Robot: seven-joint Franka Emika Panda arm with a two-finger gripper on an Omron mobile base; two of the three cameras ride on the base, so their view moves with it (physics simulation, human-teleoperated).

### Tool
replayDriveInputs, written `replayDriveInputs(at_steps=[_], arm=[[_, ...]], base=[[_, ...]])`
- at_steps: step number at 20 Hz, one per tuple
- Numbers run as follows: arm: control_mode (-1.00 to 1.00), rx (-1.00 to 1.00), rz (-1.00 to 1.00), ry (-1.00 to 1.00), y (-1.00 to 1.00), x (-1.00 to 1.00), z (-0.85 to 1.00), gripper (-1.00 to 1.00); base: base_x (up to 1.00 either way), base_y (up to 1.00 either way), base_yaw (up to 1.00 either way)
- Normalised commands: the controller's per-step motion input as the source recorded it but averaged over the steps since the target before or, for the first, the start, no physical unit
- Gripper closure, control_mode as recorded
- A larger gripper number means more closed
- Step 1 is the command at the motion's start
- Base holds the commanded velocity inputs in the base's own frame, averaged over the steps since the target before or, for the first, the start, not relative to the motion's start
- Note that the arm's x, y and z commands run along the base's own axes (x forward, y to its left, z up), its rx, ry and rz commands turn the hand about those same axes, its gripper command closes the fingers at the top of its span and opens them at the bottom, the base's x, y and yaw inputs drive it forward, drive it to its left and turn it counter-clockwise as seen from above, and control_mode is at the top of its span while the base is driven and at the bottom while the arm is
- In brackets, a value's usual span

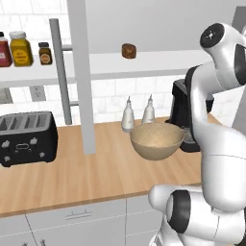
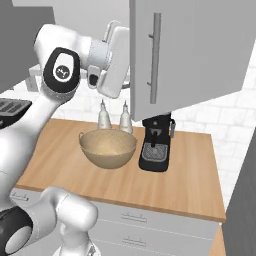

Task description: Open the cabinet, pick up the bread from the cabinet and place it in the basket. Then move the basket to the dining counter.

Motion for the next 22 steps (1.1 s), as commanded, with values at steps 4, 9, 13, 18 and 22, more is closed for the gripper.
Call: replayDriveInputs(at_steps=[4,9,13,18,22], arm=[[-1.00,0.04,-0.28,-0.26,-0.88,-0.65,-0.01,-1.00],[-1.00,0.05,-0.25,-0.23,-0.99,-0.33,-0.03,-1.00],[-1.00,0.06,-0.10,-0.21,-0.95,0.30,-0.16,-1.00],[-1.00,0.01,0.05,-0.31,0.12,0.59,-0.28,-1.00],[-1.00,-0.08,0.16,-0.34,0.93,0.33,-0.43,-1.00]], base=[[0.00,0.00,0.00],[0.00,0.00,0.00],[0.00,0.00,0.00],[0.00,0.00,0.00],[0.00,0.00,0.00]])
